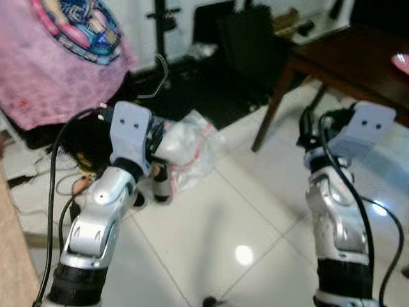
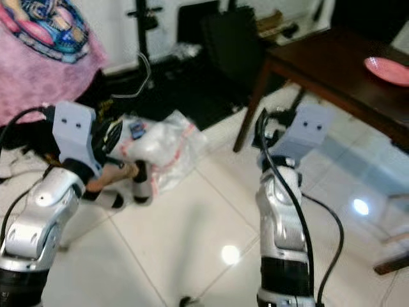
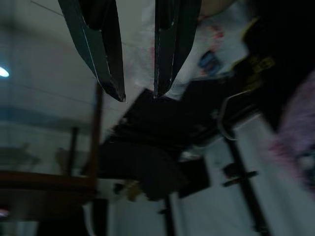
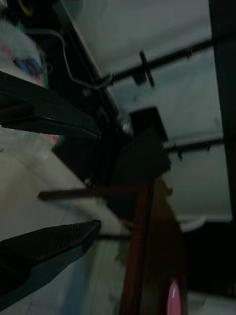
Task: Setting the table
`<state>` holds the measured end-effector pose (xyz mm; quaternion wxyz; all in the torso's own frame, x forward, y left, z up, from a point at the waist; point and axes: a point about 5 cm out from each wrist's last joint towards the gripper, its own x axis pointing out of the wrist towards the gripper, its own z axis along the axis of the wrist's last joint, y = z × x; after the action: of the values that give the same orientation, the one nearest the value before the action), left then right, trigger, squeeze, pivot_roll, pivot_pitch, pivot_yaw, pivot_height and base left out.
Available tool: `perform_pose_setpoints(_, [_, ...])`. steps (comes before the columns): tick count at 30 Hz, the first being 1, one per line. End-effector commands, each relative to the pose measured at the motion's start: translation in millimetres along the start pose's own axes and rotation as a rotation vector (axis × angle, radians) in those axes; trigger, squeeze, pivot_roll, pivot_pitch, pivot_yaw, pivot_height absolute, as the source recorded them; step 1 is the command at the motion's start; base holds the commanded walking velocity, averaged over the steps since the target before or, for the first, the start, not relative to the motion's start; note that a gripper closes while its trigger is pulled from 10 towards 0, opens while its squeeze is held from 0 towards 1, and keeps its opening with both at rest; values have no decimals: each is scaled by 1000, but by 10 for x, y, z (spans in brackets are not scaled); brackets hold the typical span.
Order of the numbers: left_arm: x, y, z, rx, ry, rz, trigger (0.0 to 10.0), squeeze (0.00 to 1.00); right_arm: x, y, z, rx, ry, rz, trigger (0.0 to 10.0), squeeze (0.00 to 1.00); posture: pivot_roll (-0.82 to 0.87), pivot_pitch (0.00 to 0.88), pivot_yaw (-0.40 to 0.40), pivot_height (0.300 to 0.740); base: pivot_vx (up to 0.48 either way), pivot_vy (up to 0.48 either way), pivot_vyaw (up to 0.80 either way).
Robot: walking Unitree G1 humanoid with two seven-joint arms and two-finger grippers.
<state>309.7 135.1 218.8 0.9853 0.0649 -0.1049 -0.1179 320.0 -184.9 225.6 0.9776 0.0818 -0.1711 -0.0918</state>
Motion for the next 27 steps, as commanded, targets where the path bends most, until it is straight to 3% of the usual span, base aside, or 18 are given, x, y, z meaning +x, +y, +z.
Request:
perform_pose_setpoints(1, [1, -21, -29, 0, 8, -11, 10000, 0, 5, -43, 6, -17, -2, -18, 10000, 0, 8, 68, 32, 740, 0, 0, -800])
perform_pose_setpoints(27, [28, -21, -22, -10, -3, -18, 10000, 0, 2, -56, 3, -15, -6, -31, 10000, 0, 10, 64, 39, 740, 0, 0, -800])
